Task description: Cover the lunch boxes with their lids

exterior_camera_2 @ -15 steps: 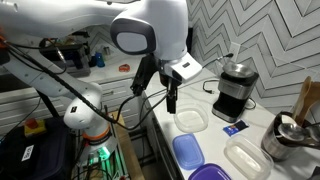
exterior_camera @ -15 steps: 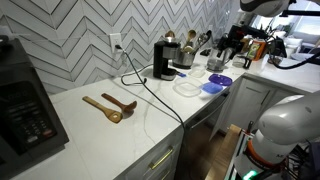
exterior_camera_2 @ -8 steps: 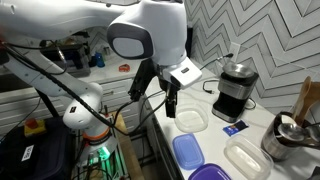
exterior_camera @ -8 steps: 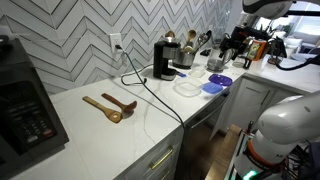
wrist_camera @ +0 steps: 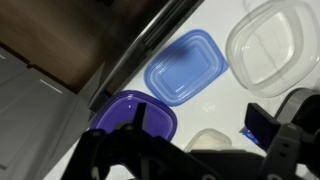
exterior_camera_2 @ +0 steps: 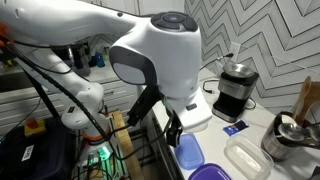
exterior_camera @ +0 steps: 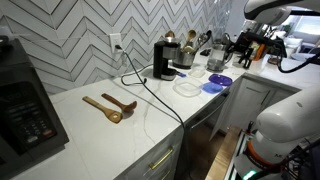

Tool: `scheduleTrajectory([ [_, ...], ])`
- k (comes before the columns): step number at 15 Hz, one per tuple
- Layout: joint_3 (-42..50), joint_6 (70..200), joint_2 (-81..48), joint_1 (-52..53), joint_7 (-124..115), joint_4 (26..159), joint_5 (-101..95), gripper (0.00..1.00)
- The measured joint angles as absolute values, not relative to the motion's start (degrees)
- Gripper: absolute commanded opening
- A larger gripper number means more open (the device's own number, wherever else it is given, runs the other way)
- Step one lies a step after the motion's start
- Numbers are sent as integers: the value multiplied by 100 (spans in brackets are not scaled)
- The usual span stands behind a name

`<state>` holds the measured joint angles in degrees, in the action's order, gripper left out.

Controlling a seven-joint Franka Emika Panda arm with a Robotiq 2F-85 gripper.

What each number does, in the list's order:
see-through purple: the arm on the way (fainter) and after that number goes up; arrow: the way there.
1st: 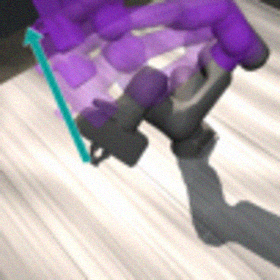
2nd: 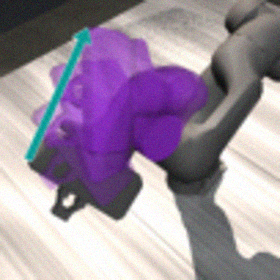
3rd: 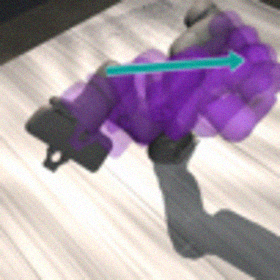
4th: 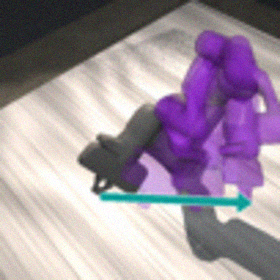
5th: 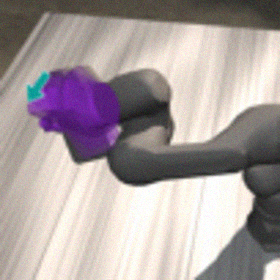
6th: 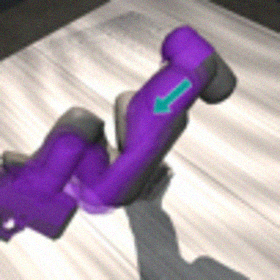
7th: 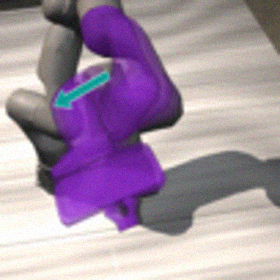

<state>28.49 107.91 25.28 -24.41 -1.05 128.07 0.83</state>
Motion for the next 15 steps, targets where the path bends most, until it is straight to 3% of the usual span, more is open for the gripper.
scheduleTrajectory([
  [15, 4094, 9894, -462, -2946, 454, 11416, 1373, 100],
])
